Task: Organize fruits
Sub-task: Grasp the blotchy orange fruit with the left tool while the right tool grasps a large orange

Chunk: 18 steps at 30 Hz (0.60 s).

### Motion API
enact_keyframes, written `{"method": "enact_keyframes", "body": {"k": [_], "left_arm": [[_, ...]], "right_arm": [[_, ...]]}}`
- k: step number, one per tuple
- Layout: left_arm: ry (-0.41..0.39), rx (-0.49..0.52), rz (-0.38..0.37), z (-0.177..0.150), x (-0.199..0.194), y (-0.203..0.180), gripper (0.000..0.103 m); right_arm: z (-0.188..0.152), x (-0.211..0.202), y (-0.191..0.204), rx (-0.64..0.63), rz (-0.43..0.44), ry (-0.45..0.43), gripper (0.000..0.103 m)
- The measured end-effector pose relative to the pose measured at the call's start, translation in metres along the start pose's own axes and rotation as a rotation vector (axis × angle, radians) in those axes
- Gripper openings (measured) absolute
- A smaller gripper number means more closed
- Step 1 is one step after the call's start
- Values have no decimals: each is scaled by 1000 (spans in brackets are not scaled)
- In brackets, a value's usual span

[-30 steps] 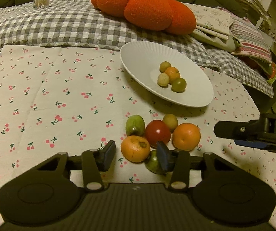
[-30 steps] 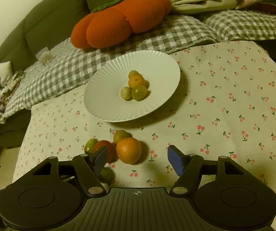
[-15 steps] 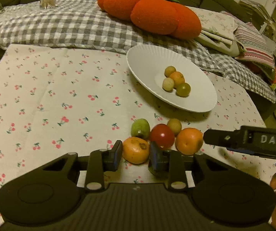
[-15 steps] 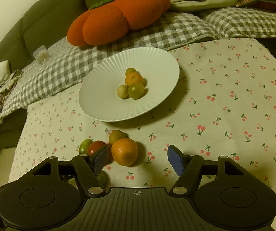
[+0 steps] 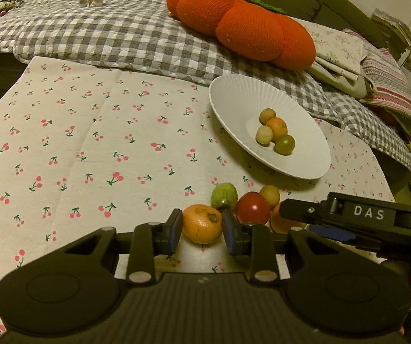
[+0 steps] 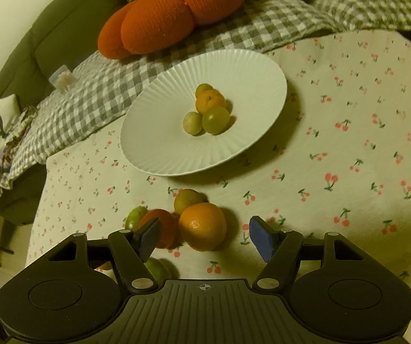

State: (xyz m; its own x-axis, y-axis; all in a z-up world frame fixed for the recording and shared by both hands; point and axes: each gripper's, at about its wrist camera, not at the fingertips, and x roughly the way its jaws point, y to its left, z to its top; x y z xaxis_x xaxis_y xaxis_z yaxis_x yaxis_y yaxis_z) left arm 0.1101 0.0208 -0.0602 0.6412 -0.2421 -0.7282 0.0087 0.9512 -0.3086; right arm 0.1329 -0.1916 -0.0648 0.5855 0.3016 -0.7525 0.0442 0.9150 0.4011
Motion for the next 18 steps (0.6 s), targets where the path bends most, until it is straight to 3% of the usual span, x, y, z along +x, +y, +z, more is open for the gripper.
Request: {"method": "enact_keyframes", "body": {"k": [4,9,18], "left_arm": [[-3,-3,-1,0,-1,0,28],[-6,-3,-1,0,-1,-1,28],[-13,-4,-2,1,-3,-1,28]], "right_arm": [[-1,5,2,0,7,1,61],[-3,13,4,1,-4,12,38],[-3,3,6,3,-13,4,37]]}}
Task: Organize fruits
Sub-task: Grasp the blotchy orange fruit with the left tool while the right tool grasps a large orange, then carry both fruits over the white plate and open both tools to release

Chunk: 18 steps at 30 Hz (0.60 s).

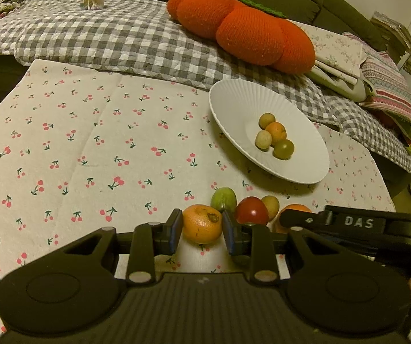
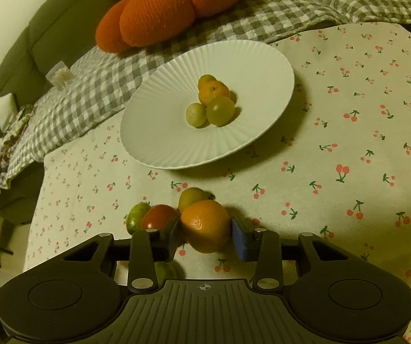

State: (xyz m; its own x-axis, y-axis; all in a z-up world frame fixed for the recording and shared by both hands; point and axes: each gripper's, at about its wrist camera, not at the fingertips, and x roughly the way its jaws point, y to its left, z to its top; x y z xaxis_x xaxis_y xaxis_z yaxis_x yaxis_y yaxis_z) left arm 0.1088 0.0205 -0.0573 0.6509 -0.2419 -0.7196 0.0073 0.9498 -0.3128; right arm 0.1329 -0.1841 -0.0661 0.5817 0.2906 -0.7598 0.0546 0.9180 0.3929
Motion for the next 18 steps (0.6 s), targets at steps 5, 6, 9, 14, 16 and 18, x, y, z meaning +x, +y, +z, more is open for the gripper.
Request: {"method": "enact_keyframes", "body": {"k": [5,6,9,14,16,18], "left_arm": [[-7,-2,-5,2,-2,0,28],[-9,-2,-5,2,-3,0,28],[-16,0,-8,3,-4,-2,28],[-37,12,-10,6,-7,-5,28],[-42,14,-11,7,-7,-6,28],[-45,14,-13,9,-6,-7,28]], "right_arm": [[1,-11,0,-1,6,-18,37],[1,-13,0,-4,6,-21,37],[2,-21,-1,-5,10,-33,37],[6,-37,-2,-10,16,-74,37],[8,-43,-4,-12,13,-95,37],[11,-47,-6,-9,11,-110,37]]}}
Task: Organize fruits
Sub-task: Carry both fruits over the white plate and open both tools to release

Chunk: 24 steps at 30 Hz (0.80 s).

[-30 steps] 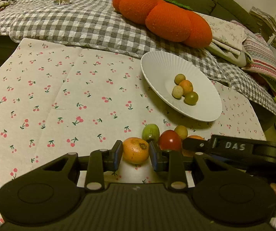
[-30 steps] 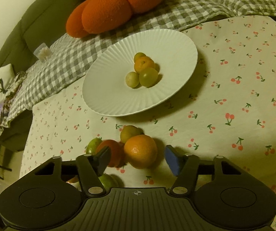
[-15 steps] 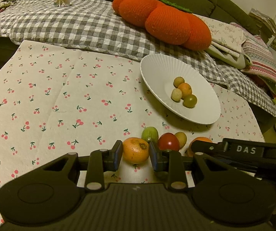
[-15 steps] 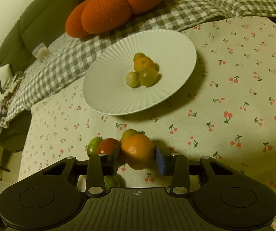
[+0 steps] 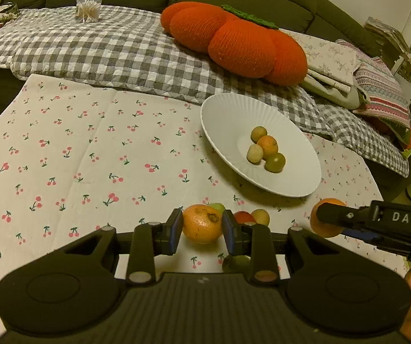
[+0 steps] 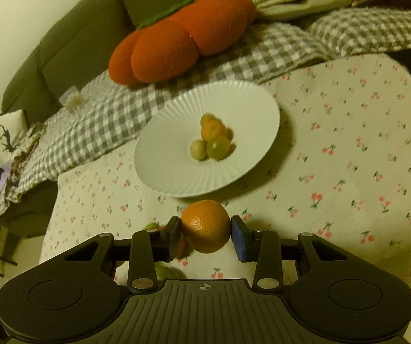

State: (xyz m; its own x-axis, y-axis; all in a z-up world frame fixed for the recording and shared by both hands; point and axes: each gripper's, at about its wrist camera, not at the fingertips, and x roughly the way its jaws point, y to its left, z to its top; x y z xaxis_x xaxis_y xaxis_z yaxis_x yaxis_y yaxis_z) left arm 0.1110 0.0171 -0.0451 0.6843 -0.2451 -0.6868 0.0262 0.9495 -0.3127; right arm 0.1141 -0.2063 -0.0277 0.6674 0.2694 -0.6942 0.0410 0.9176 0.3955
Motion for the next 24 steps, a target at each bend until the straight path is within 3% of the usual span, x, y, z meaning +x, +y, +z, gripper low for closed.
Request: {"method": "enact_keyframes", "body": {"k": [14,24], "left_arm": [[-87,20,-31,25,7,-6,28],[-140,114,-71,36,24,-25,28]], "right_arm": [[18,-11,-17,31,-18,-76,37],[37,-6,-32,68,-44,-125,37]]}}
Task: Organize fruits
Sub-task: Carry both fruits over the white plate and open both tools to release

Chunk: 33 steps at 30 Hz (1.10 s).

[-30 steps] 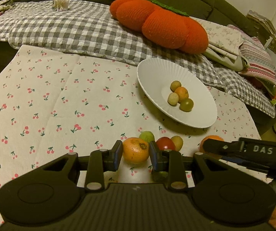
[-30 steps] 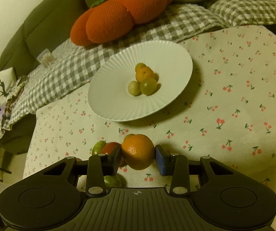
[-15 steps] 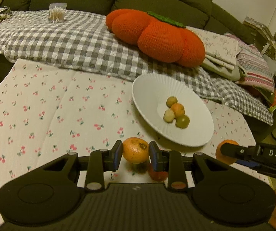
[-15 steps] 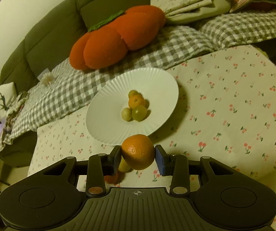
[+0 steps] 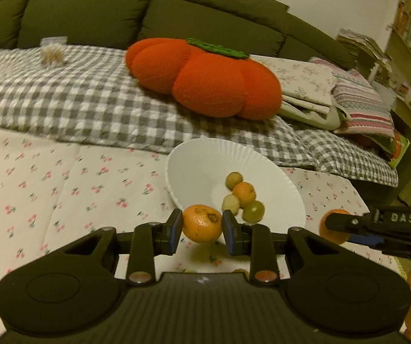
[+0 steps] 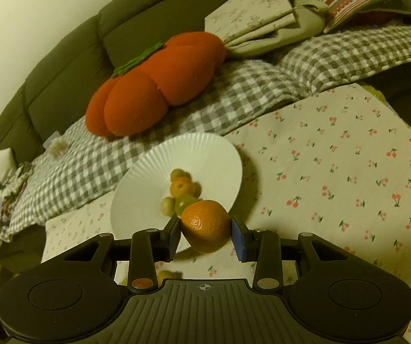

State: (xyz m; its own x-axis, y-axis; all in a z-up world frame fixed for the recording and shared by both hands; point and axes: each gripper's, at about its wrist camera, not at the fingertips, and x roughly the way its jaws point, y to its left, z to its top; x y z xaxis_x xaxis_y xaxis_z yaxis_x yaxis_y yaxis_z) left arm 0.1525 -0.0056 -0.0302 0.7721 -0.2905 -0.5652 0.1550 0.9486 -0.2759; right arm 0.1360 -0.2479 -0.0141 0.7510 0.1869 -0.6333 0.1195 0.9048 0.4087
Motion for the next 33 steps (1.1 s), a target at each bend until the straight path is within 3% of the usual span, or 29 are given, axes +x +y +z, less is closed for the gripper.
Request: {"method": "enact_keyframes", "body": {"k": [6,11,24,28,29,30,33], "left_arm": [[-10,82,-11,5,24,-13,28],[4,135,-12,3,41,-16,28],[20,153,16,-1,53,-14,31],[13,152,27,0,51,-15,48],[9,151,29,0,51,-15,50],[7,153,30,0,50,-15,50],[4,155,29,1,49,-15,50]], "right_arm": [[7,19,4,-25,-8,-13,37],[11,38,12,-119,-6,-29,37],[5,64,21,-244,-83,-17,38],[6,64,21,-240,-91,-13,40],[7,62,21,-238,-98,-19,45],[7,60,21,-235,-99,-27,50],[10,55,21,-222,-87,-43,52]]}}
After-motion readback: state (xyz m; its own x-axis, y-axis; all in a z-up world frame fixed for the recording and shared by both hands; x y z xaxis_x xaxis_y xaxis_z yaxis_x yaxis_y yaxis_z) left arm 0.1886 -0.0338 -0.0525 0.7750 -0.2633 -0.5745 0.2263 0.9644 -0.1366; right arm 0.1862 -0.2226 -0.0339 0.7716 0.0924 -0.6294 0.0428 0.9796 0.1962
